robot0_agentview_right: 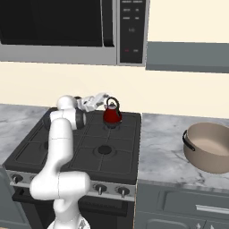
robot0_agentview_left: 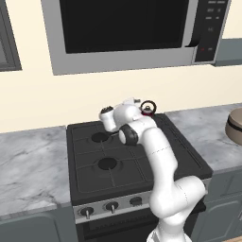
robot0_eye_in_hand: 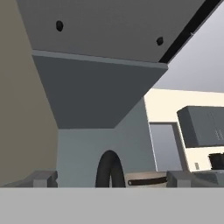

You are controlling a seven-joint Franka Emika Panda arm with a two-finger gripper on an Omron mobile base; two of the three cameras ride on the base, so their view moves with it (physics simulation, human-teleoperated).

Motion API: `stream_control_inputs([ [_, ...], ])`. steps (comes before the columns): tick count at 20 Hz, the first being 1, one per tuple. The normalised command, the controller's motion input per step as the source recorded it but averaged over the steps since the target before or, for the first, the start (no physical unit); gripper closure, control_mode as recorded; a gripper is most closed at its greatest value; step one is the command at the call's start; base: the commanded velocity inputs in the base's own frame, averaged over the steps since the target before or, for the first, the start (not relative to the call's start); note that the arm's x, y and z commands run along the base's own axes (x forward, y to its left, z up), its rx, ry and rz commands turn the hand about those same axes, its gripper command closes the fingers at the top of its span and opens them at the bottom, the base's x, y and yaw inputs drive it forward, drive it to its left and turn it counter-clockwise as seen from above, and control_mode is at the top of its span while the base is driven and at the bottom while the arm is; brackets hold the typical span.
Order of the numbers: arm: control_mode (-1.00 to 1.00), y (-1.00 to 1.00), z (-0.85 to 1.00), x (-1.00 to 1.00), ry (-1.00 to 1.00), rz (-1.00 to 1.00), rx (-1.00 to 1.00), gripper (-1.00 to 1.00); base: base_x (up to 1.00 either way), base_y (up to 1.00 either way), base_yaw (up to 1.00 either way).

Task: Pick the kettle from the cabinet and place it on a stove burner. Then pick the pot from the counter and place it on another stove burner. Finally, turn both burners on.

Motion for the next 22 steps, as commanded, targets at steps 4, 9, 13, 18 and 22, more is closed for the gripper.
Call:
stream_control_inputs([
  [4,-1.0,0.09,0.14,-0.08,-0.05,0.0,0.0,-1.0,0.0,0.0,0.0],
  [9,-1.0,0.07,0.26,-0.22,-0.06,0.0,-0.02,-1.0,0.0,0.0,0.0],
  [13,-1.0,0.09,0.17,-0.3,-0.07,0.0,-0.01,-1.0,0.0,0.0,0.0],
  [18,-1.0,0.04,0.14,-0.37,-0.06,0.0,0.0,-1.0,0.0,0.0,0.0],
  [22,-1.0,0.0,0.29,-0.4,-0.06,0.0,-0.01,-1.0,0.0,0.0,0.0],
])
